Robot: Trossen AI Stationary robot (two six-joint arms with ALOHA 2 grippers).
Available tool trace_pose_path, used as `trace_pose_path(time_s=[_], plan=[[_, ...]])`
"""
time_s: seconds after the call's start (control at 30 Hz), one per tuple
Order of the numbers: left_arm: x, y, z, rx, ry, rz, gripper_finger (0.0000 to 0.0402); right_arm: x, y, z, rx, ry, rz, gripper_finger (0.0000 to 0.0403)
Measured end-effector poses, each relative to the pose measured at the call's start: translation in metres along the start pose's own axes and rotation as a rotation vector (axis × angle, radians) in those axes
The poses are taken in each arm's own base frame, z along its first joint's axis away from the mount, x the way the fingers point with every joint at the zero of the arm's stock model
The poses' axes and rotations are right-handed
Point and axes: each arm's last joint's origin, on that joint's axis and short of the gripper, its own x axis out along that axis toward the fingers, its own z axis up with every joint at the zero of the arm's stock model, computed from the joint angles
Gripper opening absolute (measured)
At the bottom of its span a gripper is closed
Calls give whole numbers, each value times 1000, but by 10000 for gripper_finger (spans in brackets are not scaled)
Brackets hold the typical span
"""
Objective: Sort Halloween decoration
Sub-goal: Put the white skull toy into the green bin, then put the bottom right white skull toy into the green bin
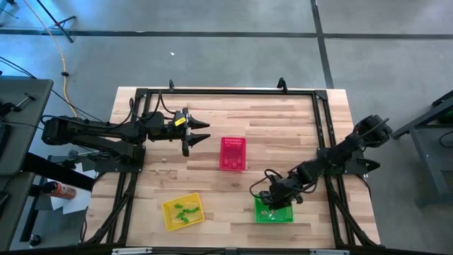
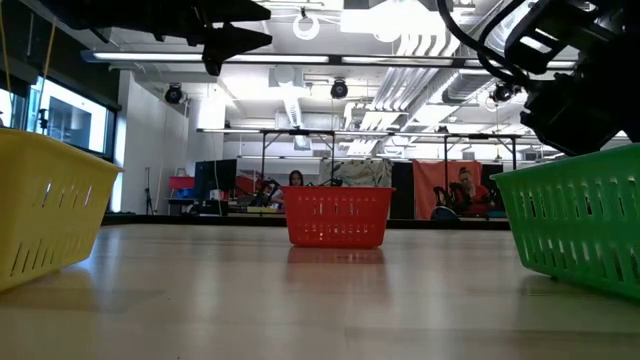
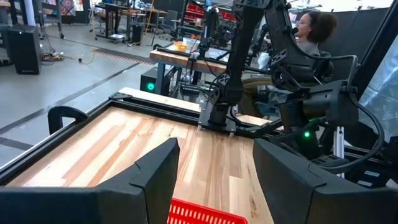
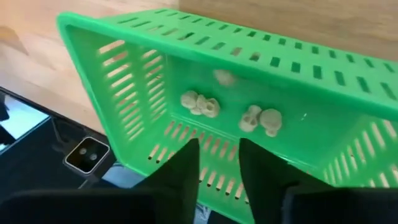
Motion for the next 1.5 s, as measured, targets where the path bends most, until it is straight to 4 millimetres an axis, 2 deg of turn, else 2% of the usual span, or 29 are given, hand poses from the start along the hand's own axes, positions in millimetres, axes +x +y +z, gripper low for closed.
trace_pose_path(time_s=[0.2, 0.3, 0.37, 0.5, 0.57, 0.73, 0.83, 0.9, 1.0, 1.17, 1.5], plan=[[0, 0, 0, 0, 0, 0, 197, -7, 4, -1, -107, 18, 27, 161], [0, 0, 0, 1, 0, 0, 197, -26, 13, -6, -226, 17, 113, 176], [0, 0, 0, 1, 0, 0, 197, -43, 20, -7, -308, -44, 200, 178], [0, 0, 0, 0, -1, -1, 197, -82, 33, -3, -493, -322, 379, 177], [0, 0, 0, -1, -1, 0, 197, -97, 38, 2, -598, -512, 408, 177], [0, 0, 0, -9, -1, -1, 197, -123, 56, 20, -1039, -997, 314, 177], [0, 0, 1, -9, -6, -1, 197, -138, 72, 36, -1259, -1178, 280, 177], [0, 0, 1, -9, -14, -3, 197, -148, 78, 47, -1305, -1254, 289, 177], [0, 0, 1, -9, -14, -3, 197, -158, 82, 62, -1317, -1279, 315, 177], [0, 0, 1, -10, -15, -3, 197, -163, 82, 78, -1394, -1262, 288, 177], [0, 0, 1, -9, -15, -3, 197, -164, 82, 82, -1467, -1280, 242, 177]])
